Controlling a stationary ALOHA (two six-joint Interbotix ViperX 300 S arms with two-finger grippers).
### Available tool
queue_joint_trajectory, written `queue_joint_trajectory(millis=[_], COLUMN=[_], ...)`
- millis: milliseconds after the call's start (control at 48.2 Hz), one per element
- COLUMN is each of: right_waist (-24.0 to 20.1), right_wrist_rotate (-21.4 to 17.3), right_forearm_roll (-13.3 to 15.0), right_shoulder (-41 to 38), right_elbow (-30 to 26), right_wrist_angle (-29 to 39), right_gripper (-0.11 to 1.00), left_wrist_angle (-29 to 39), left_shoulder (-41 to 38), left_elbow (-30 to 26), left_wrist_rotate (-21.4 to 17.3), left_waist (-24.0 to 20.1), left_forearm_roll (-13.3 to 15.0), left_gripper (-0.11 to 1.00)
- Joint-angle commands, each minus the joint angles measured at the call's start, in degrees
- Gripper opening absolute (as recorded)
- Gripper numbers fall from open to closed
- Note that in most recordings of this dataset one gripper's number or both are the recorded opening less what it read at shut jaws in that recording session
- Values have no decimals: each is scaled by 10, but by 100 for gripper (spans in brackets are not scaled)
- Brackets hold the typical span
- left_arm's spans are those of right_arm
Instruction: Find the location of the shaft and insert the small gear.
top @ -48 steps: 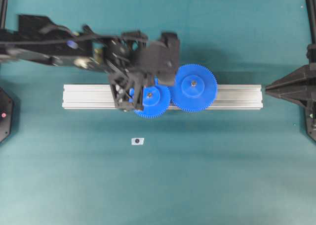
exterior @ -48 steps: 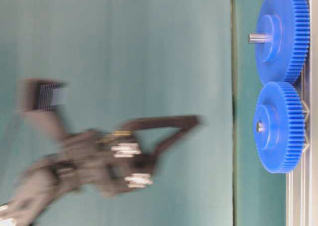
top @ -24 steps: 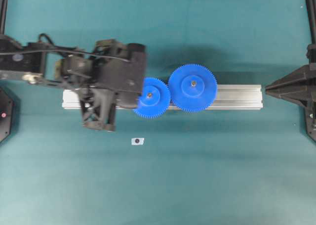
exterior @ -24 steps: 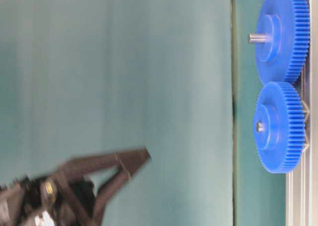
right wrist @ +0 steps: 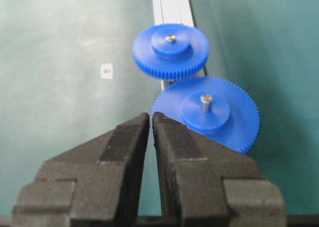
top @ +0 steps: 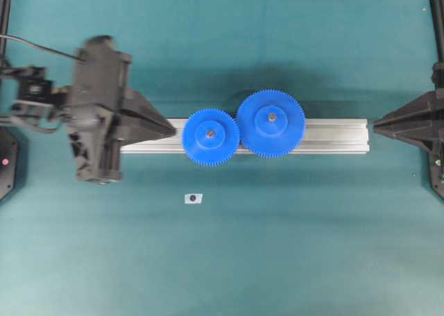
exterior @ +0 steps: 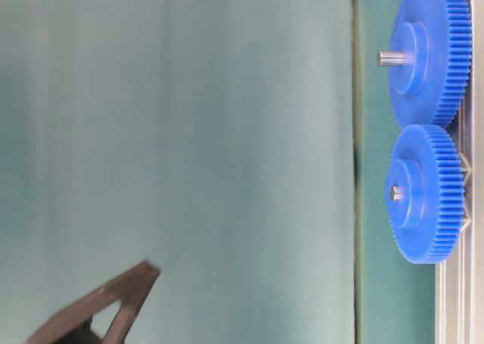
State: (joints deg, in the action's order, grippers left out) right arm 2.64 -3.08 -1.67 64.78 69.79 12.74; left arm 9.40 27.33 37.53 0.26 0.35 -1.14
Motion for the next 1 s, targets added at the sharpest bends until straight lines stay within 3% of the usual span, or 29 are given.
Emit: queue_joint_trajectory(millis=[0,976], right_waist=[1,0], right_wrist_rotate=[-6,-7], right_forearm_roll=[-1,-1], right_shoulder=[-4,5], right_elbow=[-5,0], right_wrist_angle=[-3,-4], right_gripper=[19,19], left_wrist_angle=[-11,-11], left_shoulder=[18,8], left_elbow=[6,29], left_wrist_rotate=[11,21], left_waist=[2,3], left_forearm_roll=[-2,-2], left_gripper=[1,1])
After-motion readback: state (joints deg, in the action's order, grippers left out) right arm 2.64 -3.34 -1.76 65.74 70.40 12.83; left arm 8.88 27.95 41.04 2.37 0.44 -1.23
